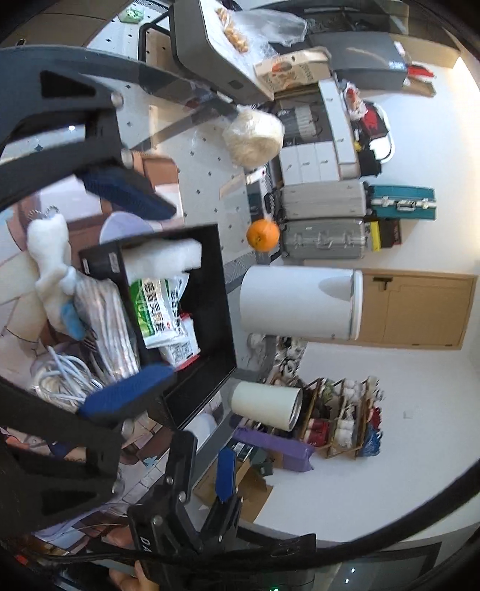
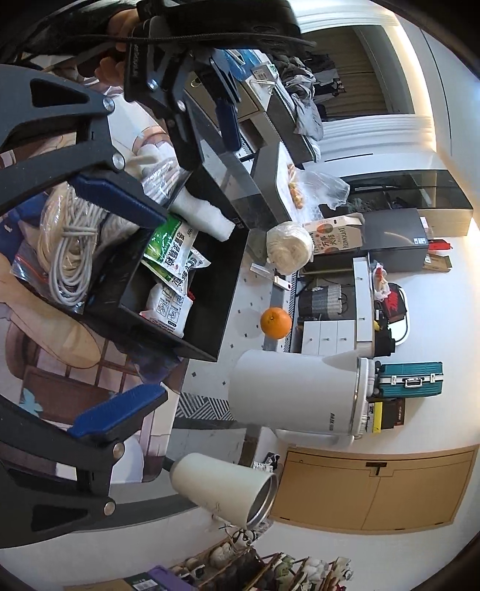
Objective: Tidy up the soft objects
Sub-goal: 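Withdraw both grippers from the black box back over the table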
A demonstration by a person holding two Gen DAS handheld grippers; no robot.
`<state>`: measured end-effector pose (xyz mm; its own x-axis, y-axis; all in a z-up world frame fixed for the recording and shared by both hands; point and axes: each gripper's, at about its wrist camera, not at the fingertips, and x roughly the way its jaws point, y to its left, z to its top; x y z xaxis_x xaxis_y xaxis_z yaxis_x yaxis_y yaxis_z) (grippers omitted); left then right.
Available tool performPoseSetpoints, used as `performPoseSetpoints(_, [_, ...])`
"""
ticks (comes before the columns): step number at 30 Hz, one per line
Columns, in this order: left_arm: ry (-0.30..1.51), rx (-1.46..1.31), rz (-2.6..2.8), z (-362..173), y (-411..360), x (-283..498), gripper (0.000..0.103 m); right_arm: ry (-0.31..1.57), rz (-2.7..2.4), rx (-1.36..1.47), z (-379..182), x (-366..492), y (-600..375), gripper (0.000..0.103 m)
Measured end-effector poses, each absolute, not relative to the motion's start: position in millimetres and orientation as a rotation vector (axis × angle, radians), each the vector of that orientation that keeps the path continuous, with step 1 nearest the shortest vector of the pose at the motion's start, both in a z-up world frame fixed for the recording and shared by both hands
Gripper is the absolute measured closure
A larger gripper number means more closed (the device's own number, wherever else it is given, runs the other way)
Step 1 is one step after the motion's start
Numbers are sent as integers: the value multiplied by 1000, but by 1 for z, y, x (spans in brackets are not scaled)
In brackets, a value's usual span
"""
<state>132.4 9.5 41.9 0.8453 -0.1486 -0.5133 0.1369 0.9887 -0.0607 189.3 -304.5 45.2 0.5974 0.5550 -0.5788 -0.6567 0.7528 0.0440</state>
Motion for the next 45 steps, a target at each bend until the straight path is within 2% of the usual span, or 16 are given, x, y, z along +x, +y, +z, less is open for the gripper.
performPoseSetpoints(4, [503,-24,-99,42,13,114,0,593,695,-184,48,177,-306,4])
performPoseSetpoints(7, [491,6,-48,39,13,104,0,586,679,-190,48,166,-306,1])
performPoseSetpoints(23, [462,39,97,26,12,68,0,551,685,-204,55,121,-310,1])
performPoseSetpoints(45, [539,16,146,11,20,72,0,666,710,-233,14,118,-295,1])
